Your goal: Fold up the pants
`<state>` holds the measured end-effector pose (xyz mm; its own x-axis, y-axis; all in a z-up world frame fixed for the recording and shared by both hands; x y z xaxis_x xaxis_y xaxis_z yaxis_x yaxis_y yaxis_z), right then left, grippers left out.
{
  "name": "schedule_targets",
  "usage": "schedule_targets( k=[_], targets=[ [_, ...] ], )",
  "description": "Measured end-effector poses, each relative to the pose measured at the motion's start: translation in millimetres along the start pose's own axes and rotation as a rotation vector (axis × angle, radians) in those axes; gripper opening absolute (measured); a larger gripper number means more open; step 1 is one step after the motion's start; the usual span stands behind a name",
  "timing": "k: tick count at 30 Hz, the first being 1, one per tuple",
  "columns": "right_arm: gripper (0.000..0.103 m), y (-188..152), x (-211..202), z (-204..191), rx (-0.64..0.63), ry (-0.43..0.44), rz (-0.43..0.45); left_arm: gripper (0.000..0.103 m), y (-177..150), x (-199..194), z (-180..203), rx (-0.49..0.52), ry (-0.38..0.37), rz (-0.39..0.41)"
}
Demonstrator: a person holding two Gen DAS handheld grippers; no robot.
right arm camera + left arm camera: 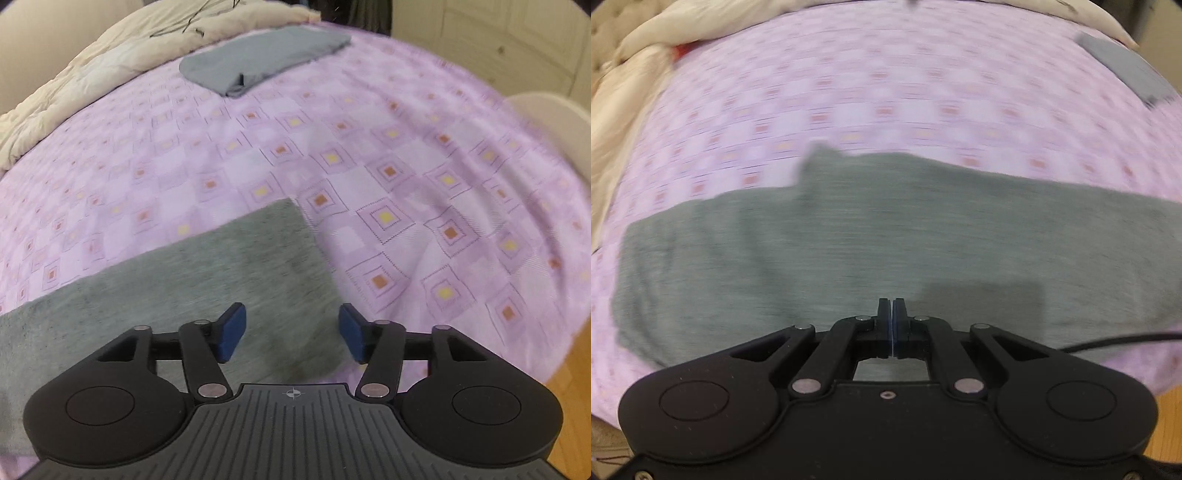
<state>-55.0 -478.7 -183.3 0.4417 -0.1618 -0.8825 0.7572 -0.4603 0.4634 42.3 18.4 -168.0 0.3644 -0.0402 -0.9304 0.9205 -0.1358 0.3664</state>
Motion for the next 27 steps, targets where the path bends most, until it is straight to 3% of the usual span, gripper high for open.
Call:
schedule_targets(
  k=[5,8,10,12,13,14,15,17,20,27],
  targets=[
    [0.061,7,24,21,-0.019,0.059,-0.050,0.009,-4,0,52,0.019,-0.023,-0.010],
    [0.063,10,33,19,0.014,0.203,-0.086,0.009,-4,-2,72,0.028,-0.026,-0.020],
    [0.062,11,34,15,0.007,0.216,-0.111,0.009,-2,-2,84,0.047,-0.026,-0.018],
    [0.042,14,39,17,0.029,0.209,-0.136,0.009,1,2,96,0.062,-0.025,-0.021],
    [0.007,16,39,16,0.031,0.221,-0.150,0.009,3,4,101,0.067,-0.026,-0.024],
    [0.009,17,35,10,0.019,0.297,-0.162,0.009,4,4,106,0.070,-0.027,-0.027],
    [0.009,21,28,4,-0.043,0.303,-0.150,0.009,6,6,111,0.075,-0.030,-0.030],
    [0.008,25,19,4,-0.189,0.207,-0.116,0.009,12,8,123,0.083,-0.040,-0.026],
    [0.009,14,33,21,-0.077,0.186,-0.169,0.009,20,15,145,0.098,-0.073,-0.031],
    [0.010,10,31,21,-0.047,0.203,-0.150,0.009,40,33,218,0.223,-0.170,-0.013]
  ],
)
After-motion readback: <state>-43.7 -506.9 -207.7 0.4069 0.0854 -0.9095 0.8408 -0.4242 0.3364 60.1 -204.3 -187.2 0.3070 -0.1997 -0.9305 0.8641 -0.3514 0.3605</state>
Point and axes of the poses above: each gripper's, at about its wrist camera, not at the fingertips, and x roughly the way its jaws point, z to its right, y to its top, the point moved 7 cm from there along x, roughly the way its jaws point, and after that the axes turned 3 degrees about -x, right-handed, at the moved point
